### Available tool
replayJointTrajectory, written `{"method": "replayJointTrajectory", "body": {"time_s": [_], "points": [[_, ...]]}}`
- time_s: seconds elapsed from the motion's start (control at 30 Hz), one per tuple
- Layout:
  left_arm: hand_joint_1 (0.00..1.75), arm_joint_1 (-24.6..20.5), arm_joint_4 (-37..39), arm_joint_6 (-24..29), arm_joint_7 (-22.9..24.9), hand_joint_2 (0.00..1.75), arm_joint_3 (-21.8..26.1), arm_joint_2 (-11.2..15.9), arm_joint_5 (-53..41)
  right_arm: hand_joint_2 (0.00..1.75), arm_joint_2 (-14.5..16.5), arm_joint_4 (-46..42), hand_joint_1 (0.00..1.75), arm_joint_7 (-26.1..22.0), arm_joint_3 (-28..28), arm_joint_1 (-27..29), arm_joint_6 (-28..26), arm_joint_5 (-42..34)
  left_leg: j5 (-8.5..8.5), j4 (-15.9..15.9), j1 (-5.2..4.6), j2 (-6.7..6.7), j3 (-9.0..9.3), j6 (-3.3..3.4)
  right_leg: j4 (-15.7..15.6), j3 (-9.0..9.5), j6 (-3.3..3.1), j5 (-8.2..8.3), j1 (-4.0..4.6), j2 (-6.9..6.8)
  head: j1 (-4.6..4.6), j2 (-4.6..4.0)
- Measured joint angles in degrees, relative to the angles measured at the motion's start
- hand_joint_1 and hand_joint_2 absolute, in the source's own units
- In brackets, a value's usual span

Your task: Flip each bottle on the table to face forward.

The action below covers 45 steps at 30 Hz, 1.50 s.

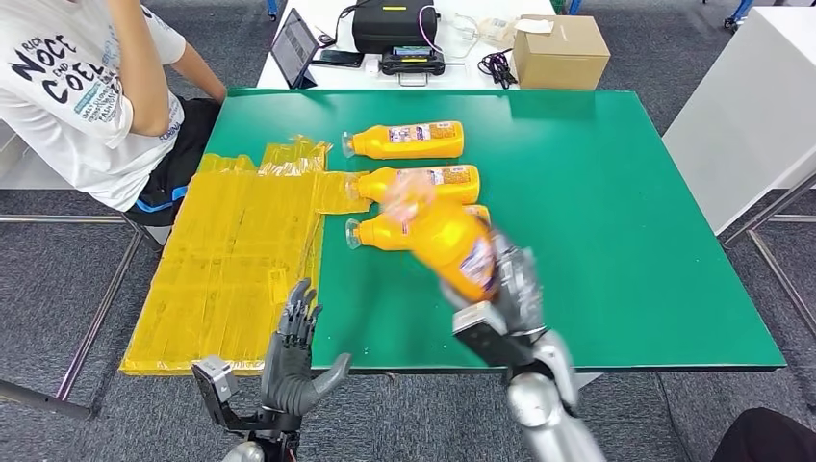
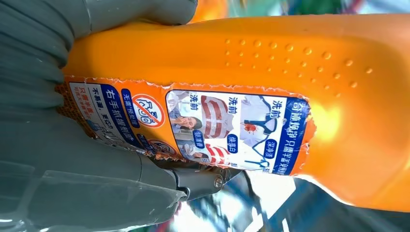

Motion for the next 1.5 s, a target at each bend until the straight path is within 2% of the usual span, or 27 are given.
{"method": "replayJointTrajectory", "body": {"time_s": [0.13, 0.37, 0.5, 0.67, 0.83, 1.03, 1.5], "points": [[0.00, 0.01, -1.31, -0.84, 0.65, 1.75, -1.54, 0.30, 0.55, 1.75, 2.51, 6.07, 1.75, -1.60, 1.64, 1.02, -0.71, -0.02, 0.01, 0.00, 0.02, 0.00, 0.00, -0.01, 0.01, -0.01, 0.00, 0.00, 0.01, 0.00, -0.01, 0.00], [0.00, 0.07, -1.84, -0.93, 0.70, 1.75, -2.44, 0.87, 0.73, 1.75, 3.36, 8.89, 1.75, -0.98, 2.49, 1.09, -0.59, -0.57, 0.01, 0.00, -0.01, 0.00, 0.00, 0.00, 0.00, 0.00, 0.00, 0.00, -0.02, 0.00, -0.01, 0.00], [0.00, 0.06, -2.01, -1.37, 0.81, 1.75, -2.63, 1.01, 1.15, 1.75, 4.26, 11.28, 1.75, -1.08, 3.43, 1.11, 2.80, -1.21, 0.00, 0.00, 0.00, 0.04, 0.00, -0.01, 0.00, -0.01, 0.00, 0.00, 0.00, 0.02, 0.01, 0.00], [0.00, -0.27, -2.22, -2.72, 1.40, 1.75, -2.73, 1.20, 1.46, 1.75, 7.39, 19.51, 1.75, -4.37, 7.88, 1.14, 3.71, -1.02, 0.00, -0.01, 0.08, 0.07, 0.00, -0.02, 0.01, -0.05, -0.03, -0.02, 0.07, 0.03, -0.01, 0.00], [0.00, -0.37, -2.19, -3.58, 2.21, 1.75, -2.56, 1.34, 2.41, 1.75, 9.43, 25.13, 1.75, -4.41, 11.15, 0.37, 3.55, -1.02, 0.01, -0.02, 0.08, 0.06, 0.00, -0.03, 0.01, -0.04, -0.06, -0.04, 0.07, 0.03, 0.01, 0.00], [0.00, -1.66, 0.20, -4.17, 3.12, 1.75, -1.32, 1.42, 3.64, 1.75, 9.80, 28.85, 1.75, -3.23, 13.11, -2.29, 2.45, -0.05, 0.02, -0.01, 0.02, 0.05, 0.07, -0.01, 0.00, 0.03, -0.05, -0.03, 0.00, 0.03, 0.01, 0.00], [0.01, -3.07, 4.45, -4.27, 3.22, 1.75, 0.69, 1.39, 3.82, 1.75, 10.99, 33.84, 1.75, -4.59, 15.52, -4.02, 1.65, -0.05, -0.01, -0.02, 0.06, 0.33, 0.29, -0.06, 0.00, 0.12, -0.10, 0.00, 0.06, 0.10, 0.00, 0.00]]}}
